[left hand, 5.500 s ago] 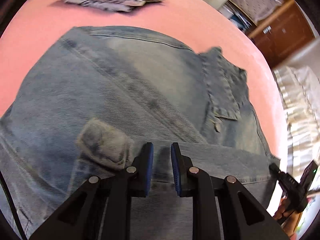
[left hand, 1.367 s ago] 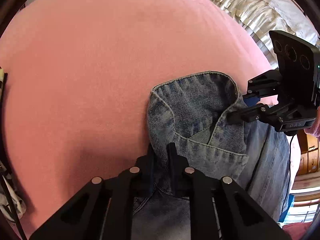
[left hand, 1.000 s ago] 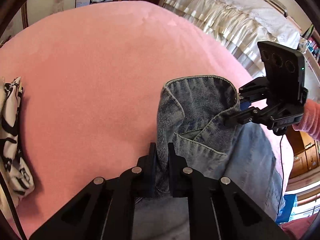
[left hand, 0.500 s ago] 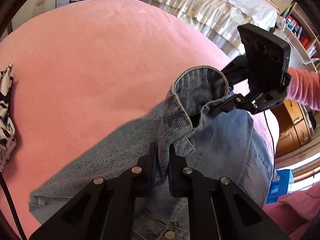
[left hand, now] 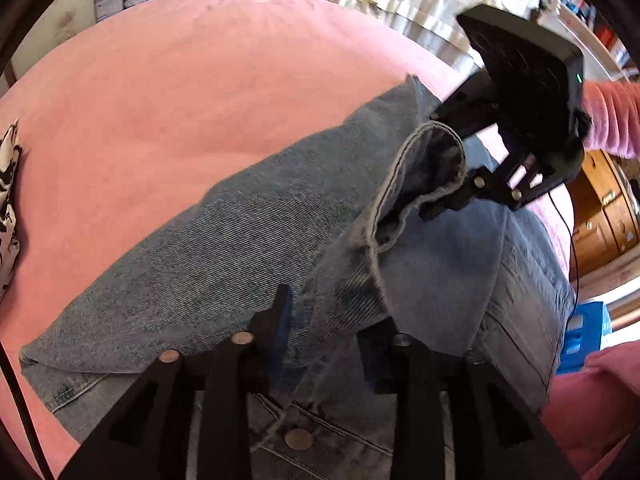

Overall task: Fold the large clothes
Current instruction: 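Lift the collar end and fold it over onto the hem with both grippers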

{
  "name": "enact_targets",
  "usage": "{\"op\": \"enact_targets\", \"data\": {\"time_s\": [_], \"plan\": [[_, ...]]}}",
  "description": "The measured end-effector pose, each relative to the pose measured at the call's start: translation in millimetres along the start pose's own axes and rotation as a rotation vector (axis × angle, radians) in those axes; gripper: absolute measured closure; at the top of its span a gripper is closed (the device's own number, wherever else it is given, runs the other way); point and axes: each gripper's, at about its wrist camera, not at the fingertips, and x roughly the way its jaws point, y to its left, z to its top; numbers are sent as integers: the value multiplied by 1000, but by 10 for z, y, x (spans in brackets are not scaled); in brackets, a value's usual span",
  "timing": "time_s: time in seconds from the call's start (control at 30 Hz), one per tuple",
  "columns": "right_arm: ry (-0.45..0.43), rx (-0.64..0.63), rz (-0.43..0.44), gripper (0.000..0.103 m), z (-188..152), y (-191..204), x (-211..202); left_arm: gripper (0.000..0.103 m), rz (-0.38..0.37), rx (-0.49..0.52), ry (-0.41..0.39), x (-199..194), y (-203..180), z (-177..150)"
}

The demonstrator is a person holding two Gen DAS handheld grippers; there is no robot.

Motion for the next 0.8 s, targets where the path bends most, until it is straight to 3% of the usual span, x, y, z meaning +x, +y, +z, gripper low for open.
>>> {"op": "enact_targets", "data": {"time_s": [0.07,0.23,0.33,0.4,0.5,0.63,0.7,0.77,0.8], "plan": [[-1,32,9,78,-29,30,-17,44,-1,29,14,-10,-125,-36],[25,88,35,45,-45,135,-79,41,-65,-5,75,-69,-338,-123],[83,150,109,45,-96,200,-139,41,-72,-52,70,-227,-404,-157],[74,196,131,45,-111,230,-255,41,-56,-96,51,-352,-440,-145],[12,297,101,45,-83,251,-463,41,2,-232,10,-496,-357,-77],[-122,566,53,45,-19,155,-594,41,47,-483,-83,-548,-139,-16],[-186,667,-12,45,1,138,-564,42,64,-594,-112,-496,-33,-17],[-207,738,-83,53,26,122,-482,60,74,-686,-127,-407,63,-36],[-224,783,-100,65,25,115,-421,63,74,-720,-134,-371,118,-40]]}}
